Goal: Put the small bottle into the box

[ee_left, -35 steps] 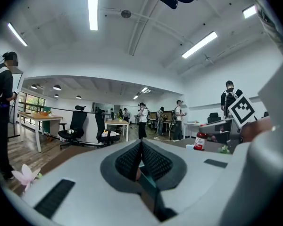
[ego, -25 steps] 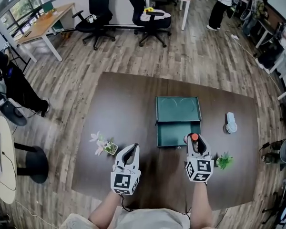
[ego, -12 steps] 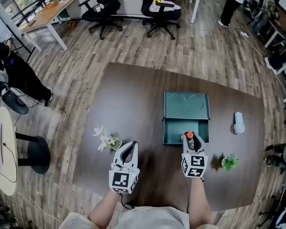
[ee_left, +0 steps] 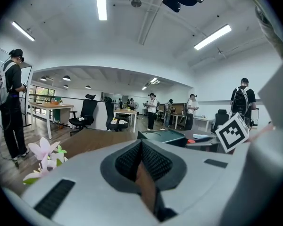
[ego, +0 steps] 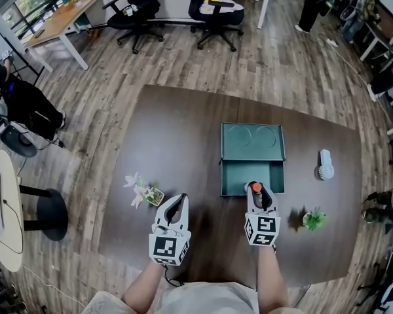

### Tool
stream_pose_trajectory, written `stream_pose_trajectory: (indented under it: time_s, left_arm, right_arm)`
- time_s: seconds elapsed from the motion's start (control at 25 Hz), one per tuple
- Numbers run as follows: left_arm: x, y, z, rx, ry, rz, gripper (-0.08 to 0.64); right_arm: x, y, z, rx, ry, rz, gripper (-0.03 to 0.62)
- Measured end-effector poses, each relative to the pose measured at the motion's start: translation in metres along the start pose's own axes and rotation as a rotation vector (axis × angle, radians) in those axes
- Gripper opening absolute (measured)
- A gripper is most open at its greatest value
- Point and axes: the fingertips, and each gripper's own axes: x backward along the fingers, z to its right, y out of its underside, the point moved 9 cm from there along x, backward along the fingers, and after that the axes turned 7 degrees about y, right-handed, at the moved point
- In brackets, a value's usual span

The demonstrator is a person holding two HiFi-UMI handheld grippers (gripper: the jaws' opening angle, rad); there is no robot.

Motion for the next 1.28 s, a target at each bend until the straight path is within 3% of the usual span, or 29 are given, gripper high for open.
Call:
stream_pose_trajectory:
  time_s: [0.64,0.84,1.28]
  left_arm:
    - [0.003,-0.004,0.001,-0.010,0.004,0.015,0.002]
    - [0.005,-0.004,0.000,-0.016,0.002,0.017,0.002]
    - [0.015,-0.022,0.021,-0.050,0.009,0.063,0.002]
  right_arm:
    - [-0.001,0.002,0.002,0.018,-0.020,-0.011,0.144]
    - [0.000,-0.002,0.001,0.047,-0.043,-0.018,0.244]
    - [0.033,-0.037,0.010,0.050,-0.057,0.092,0.258]
